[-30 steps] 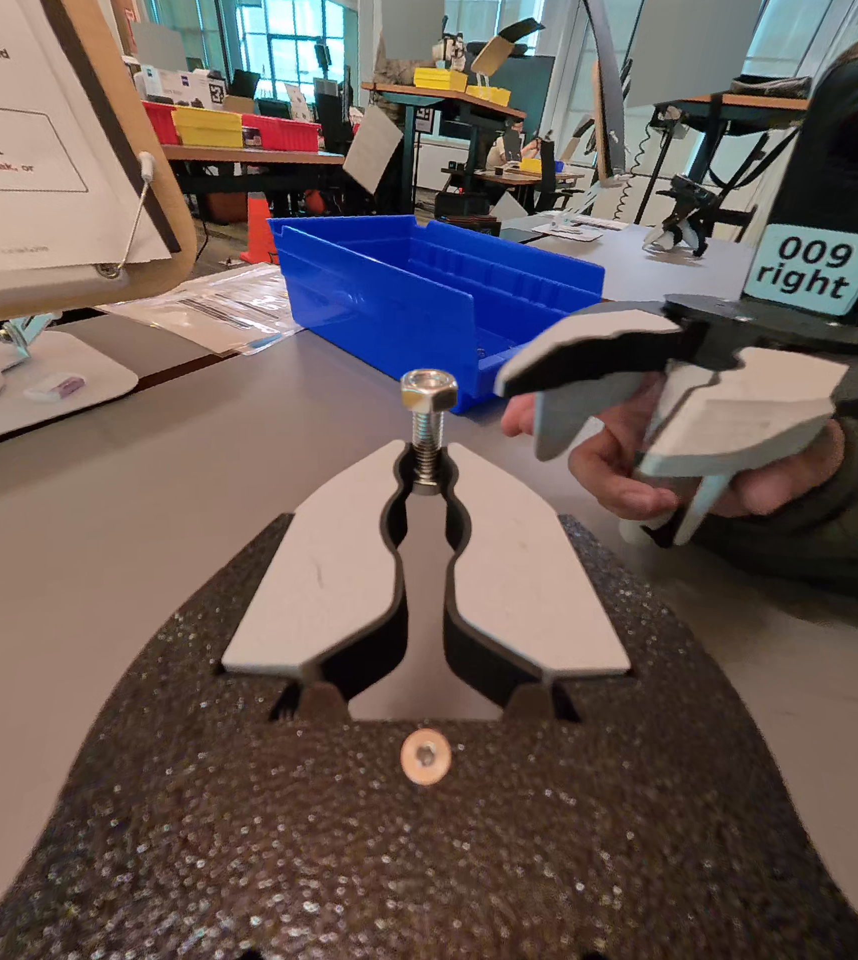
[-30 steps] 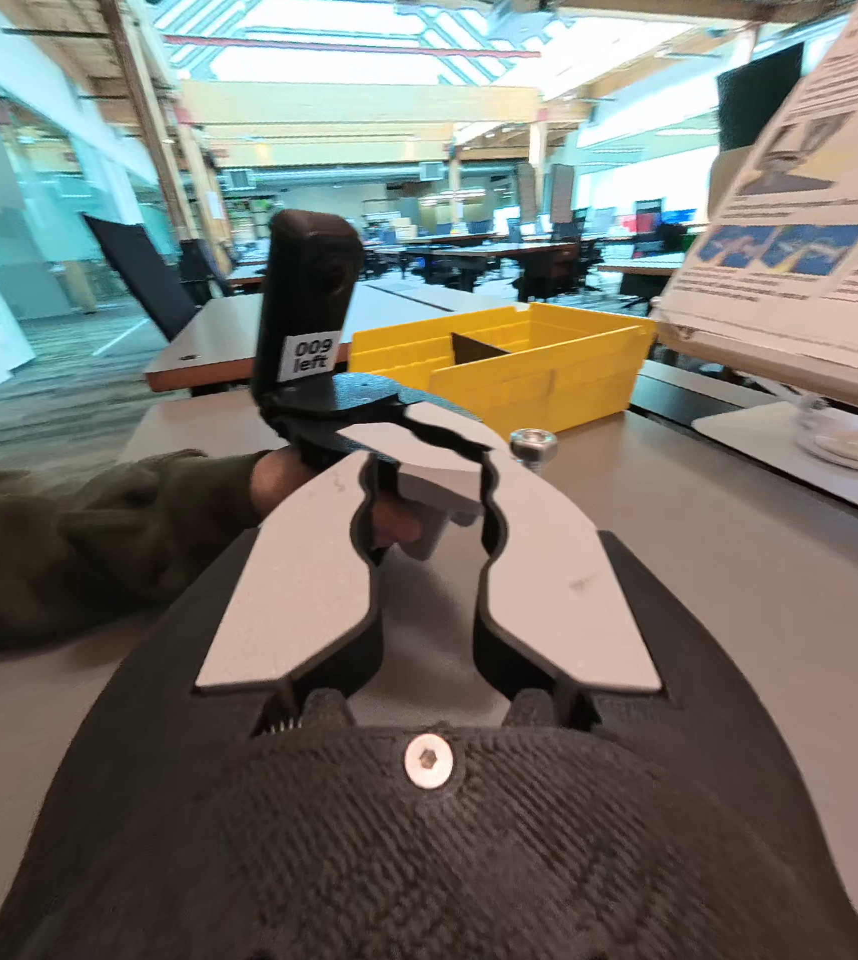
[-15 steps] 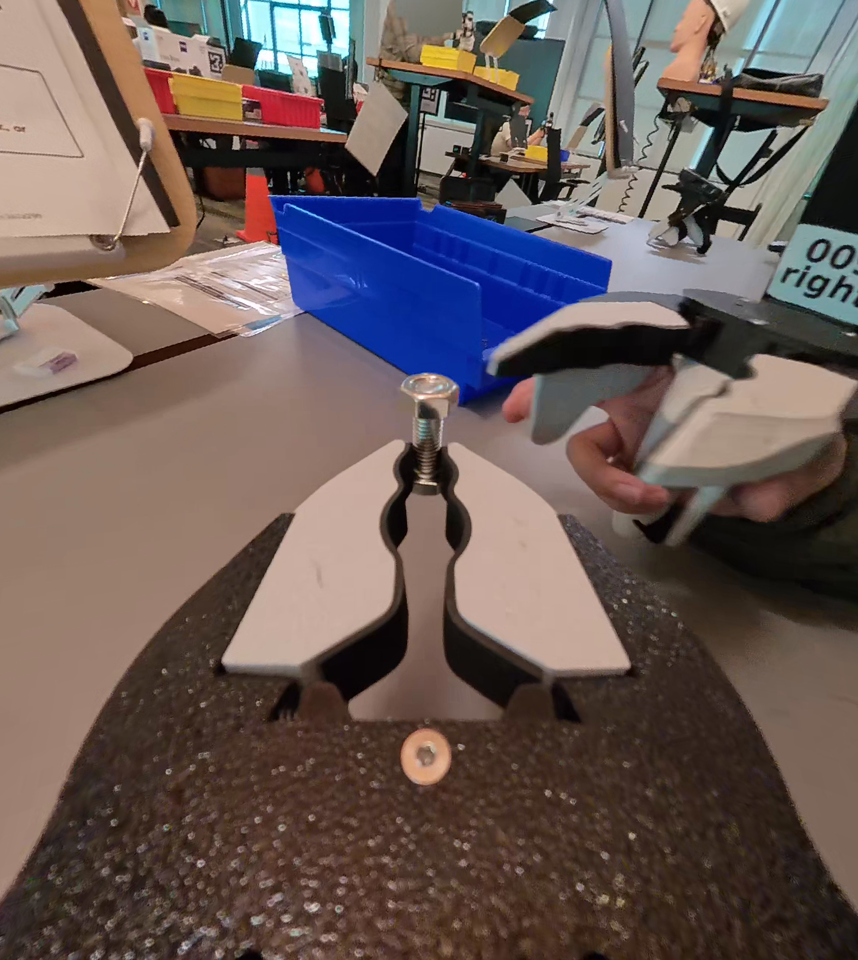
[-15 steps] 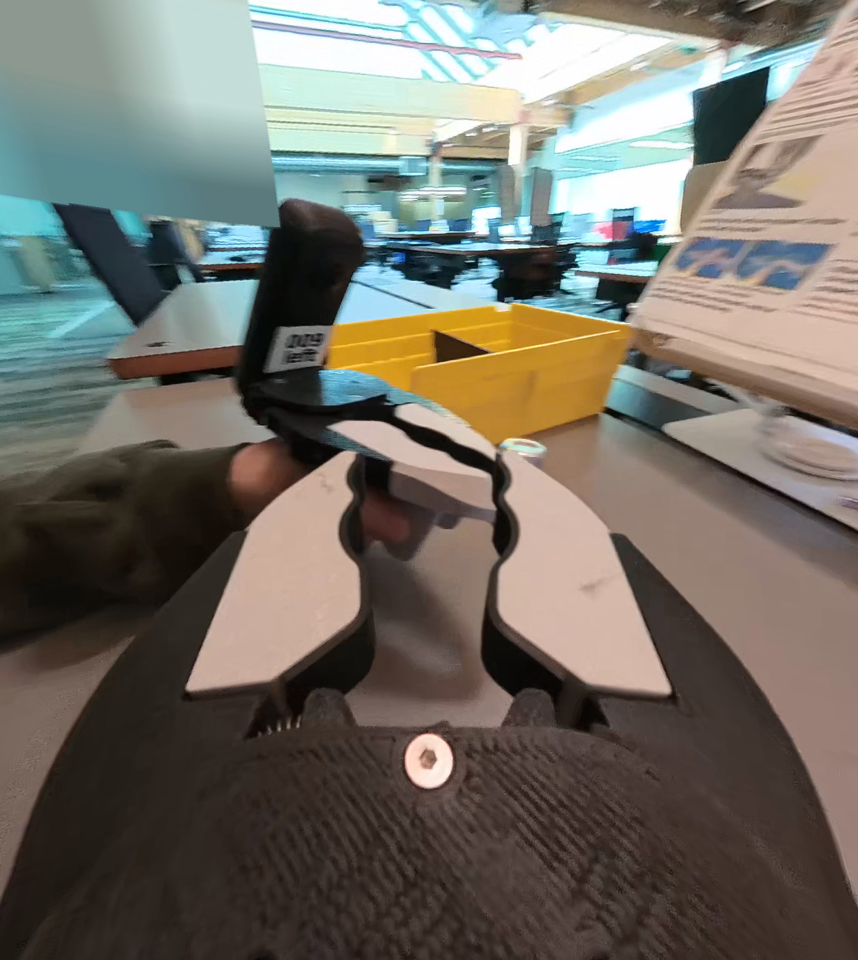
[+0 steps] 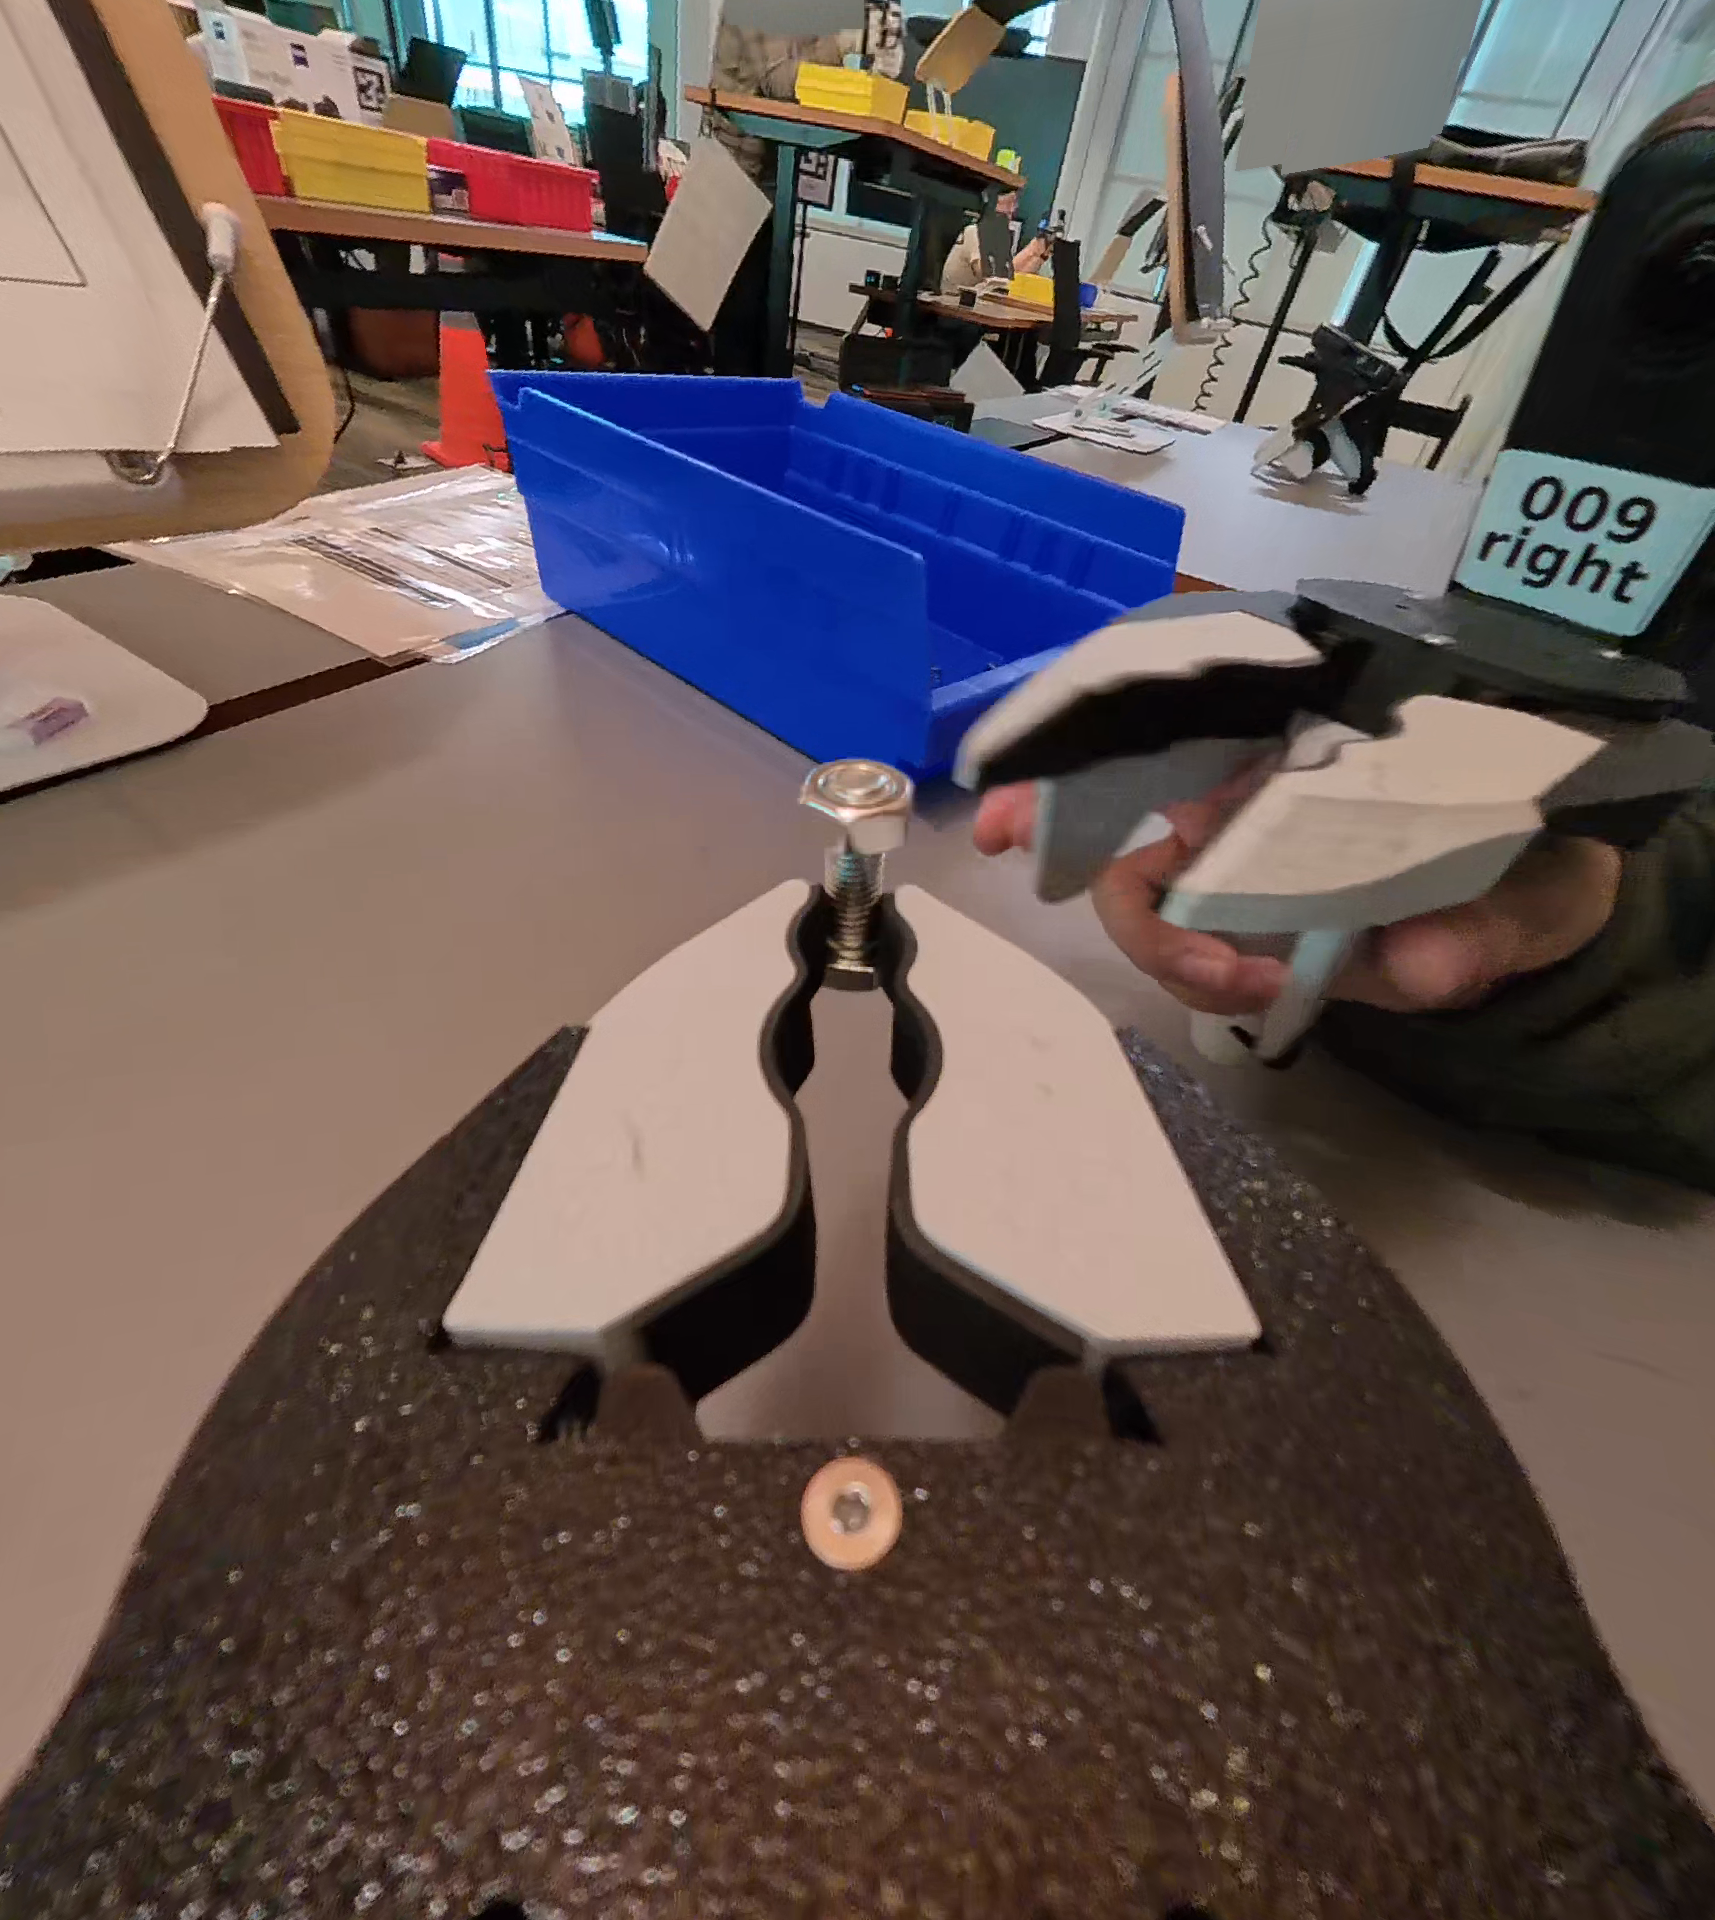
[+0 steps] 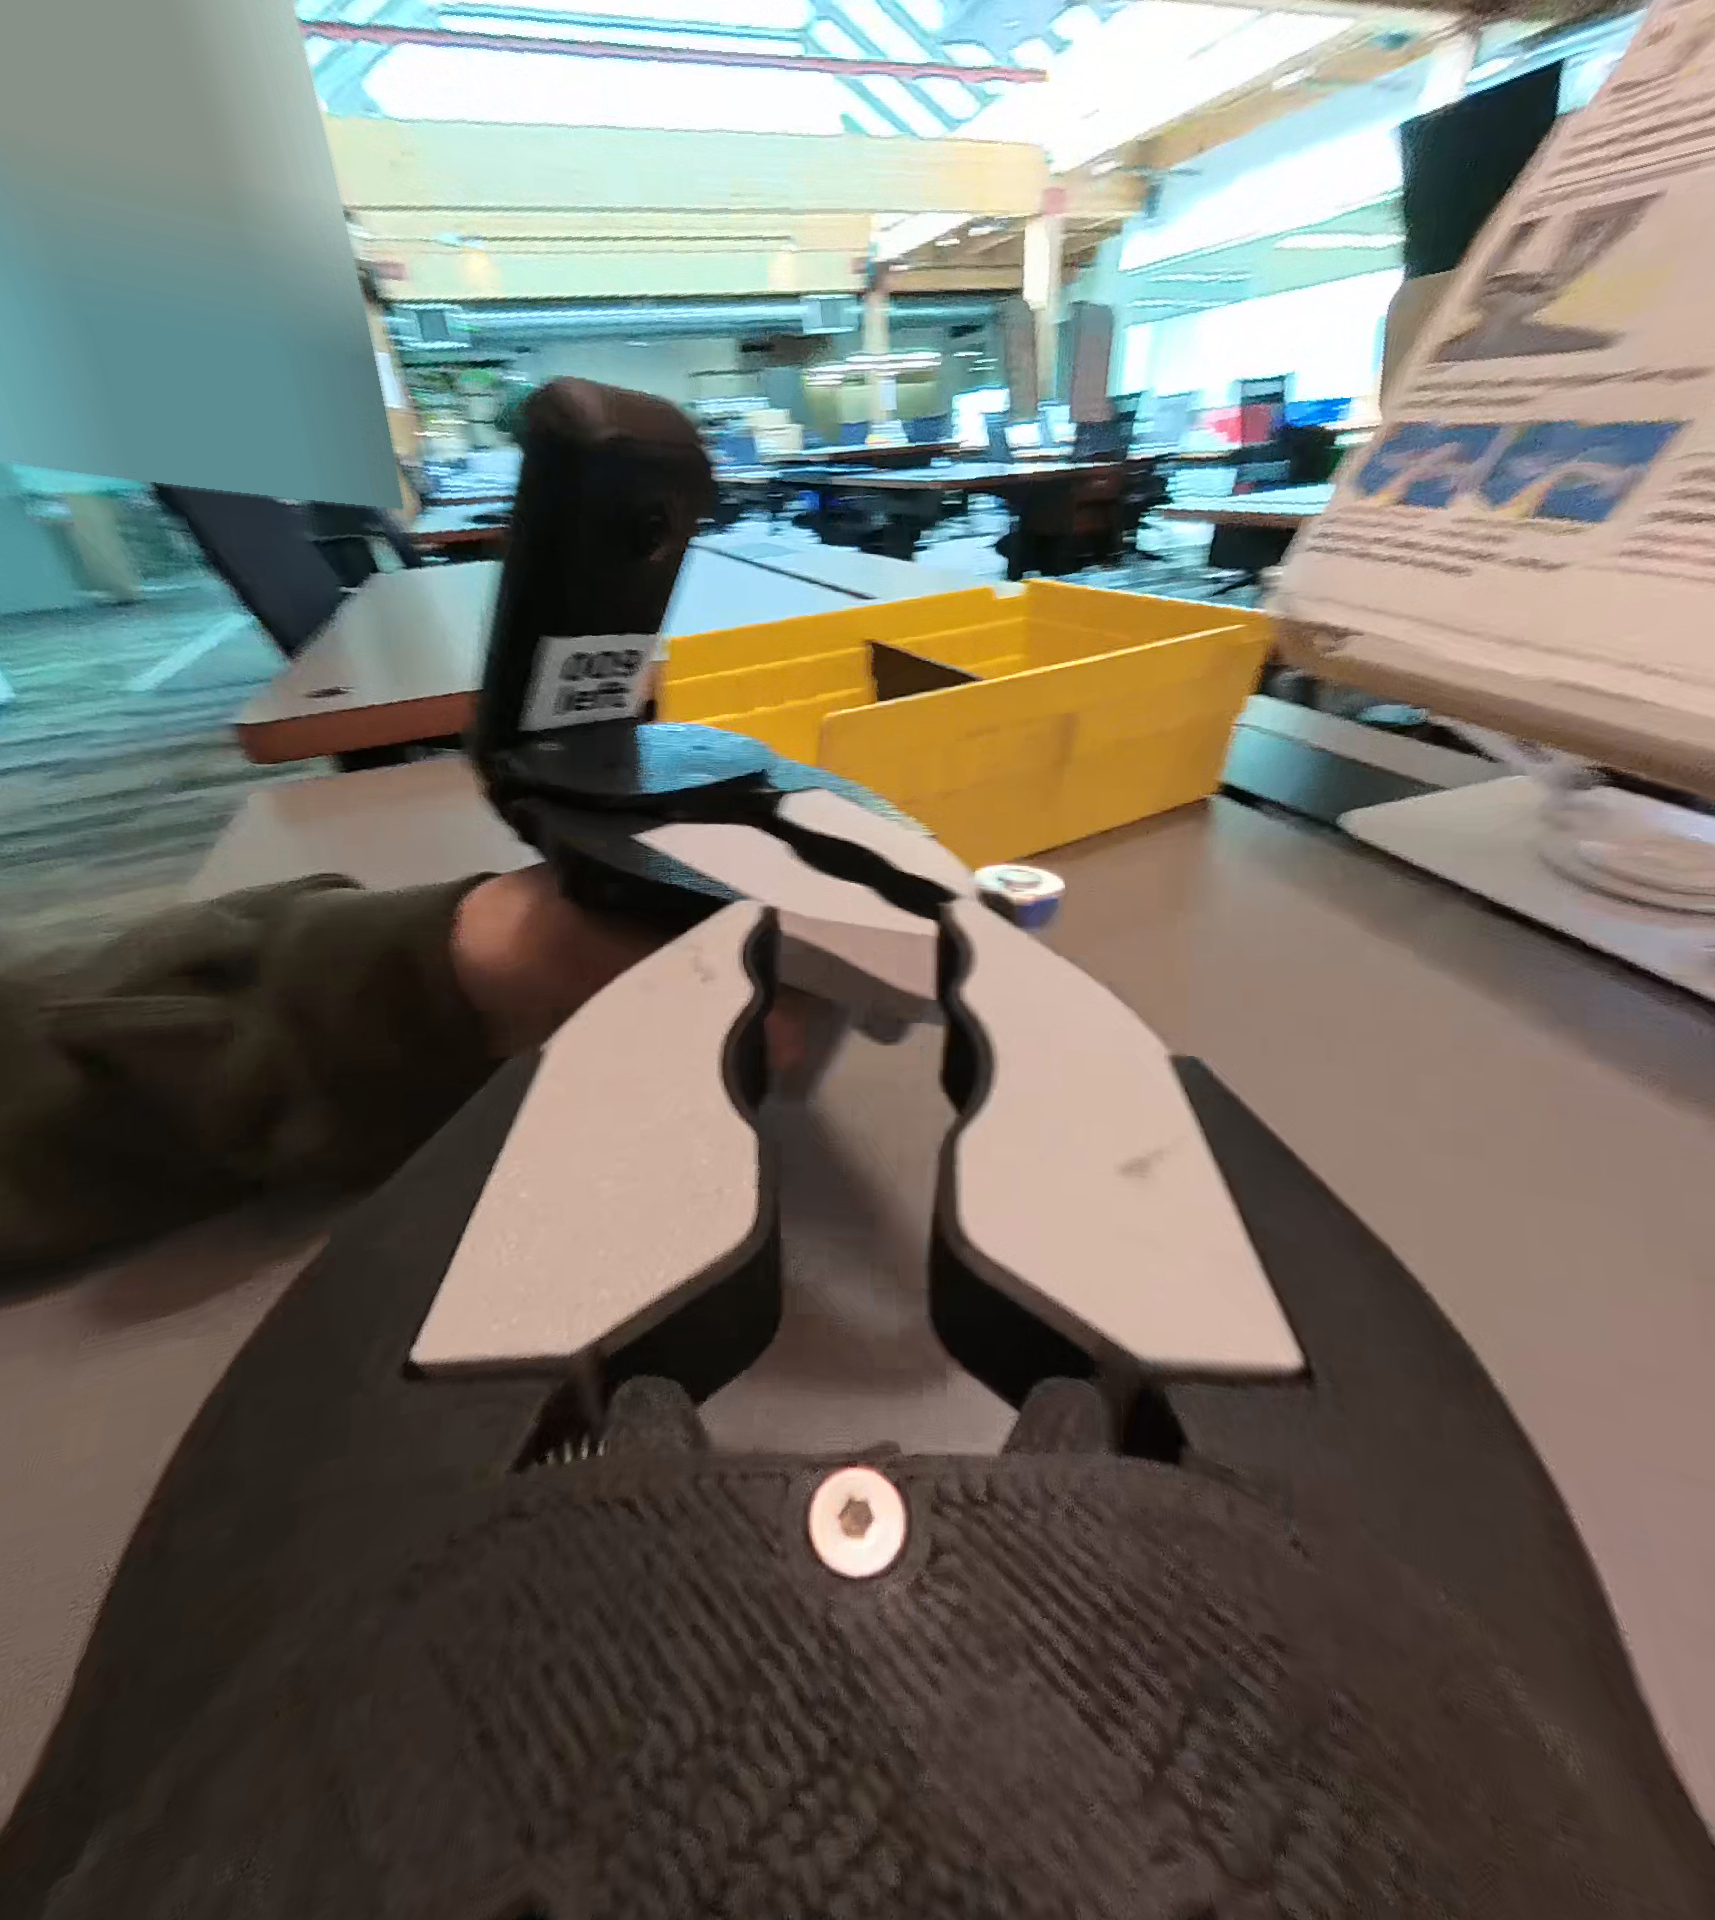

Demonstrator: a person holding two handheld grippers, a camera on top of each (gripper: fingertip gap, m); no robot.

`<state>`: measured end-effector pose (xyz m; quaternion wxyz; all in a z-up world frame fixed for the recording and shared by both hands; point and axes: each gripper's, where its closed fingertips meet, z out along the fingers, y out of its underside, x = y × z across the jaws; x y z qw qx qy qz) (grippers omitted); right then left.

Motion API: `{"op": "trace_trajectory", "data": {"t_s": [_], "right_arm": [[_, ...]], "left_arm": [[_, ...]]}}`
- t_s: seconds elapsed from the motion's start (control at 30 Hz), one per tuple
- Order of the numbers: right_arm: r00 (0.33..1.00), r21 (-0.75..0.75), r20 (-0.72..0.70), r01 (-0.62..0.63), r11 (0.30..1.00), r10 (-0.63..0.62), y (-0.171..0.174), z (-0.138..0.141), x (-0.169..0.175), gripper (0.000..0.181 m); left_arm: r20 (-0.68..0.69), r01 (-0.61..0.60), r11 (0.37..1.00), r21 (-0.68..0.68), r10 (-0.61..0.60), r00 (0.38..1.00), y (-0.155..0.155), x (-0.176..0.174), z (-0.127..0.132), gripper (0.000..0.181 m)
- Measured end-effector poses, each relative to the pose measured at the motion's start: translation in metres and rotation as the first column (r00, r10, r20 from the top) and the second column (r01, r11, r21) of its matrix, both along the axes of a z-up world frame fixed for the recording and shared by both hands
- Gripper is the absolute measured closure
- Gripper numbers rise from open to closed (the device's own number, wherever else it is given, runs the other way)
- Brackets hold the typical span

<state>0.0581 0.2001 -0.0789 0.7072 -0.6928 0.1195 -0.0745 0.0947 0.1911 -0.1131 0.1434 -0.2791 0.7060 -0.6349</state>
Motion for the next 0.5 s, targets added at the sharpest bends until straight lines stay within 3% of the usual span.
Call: {"op": "trace_trajectory", "data": {"t_s": [0.1, 0.17, 0.27, 0.3, 0.33, 0.37, 0.5], "right_arm": [[0.991, 0.0, -0.043, 0.128, 0.992, -0.128, -0.008, -0.005, 0.021, 0.125], [0.989, 0.016, -0.082, 0.124, 0.992, -0.122, -0.007, -0.006, 0.022, 0.121], [0.997, 0.022, -0.08, 0.0, 1.0, 0.001, 0.001, -0.004, 0.004, 0.127], [0.997, 0.009, -0.061, -0.054, 0.999, 0.054, 0.002, -0.004, -0.003, 0.148], [0.985, 0.004, -0.034, -0.169, 0.986, 0.169, 0.004, -0.003, -0.019, 0.152], [0.986, 0.009, -0.04, -0.16, 0.987, 0.161, 0.005, -0.002, -0.019, 0.156], [0.999, -0.012, -0.009, 0.047, 0.999, -0.047, -0.003, -0.005, 0.009, 0.132]], "left_arm": [[0.001, 0.039, 0.999, 0.012, -0.039, 0.999, -0.007, -0.005, -0.001, 0.172], [0.005, 0.052, 0.999, 0.015, -0.052, 0.999, -0.01, -0.007, -0.001, 0.172], [0.002, 0.024, 0.999, 0.021, -0.024, 1.0, -0.004, -0.003, -0.002, 0.172], [-0.009, 0.01, 1.0, 0.011, -0.01, 1.0, -0.001, -0.001, -0.002, 0.172], [-0.019, 0.009, 1.0, 0.0, -0.009, 1.0, 0.0, 0.0, -0.002, 0.172], [-0.021, 0.01, 1.0, -0.006, -0.01, 1.0, 0.0, 0.0, -0.002, 0.172], [-0.018, 0.023, 1.0, 0.008, -0.023, 1.0, -0.004, -0.002, -0.003, 0.172]]}}
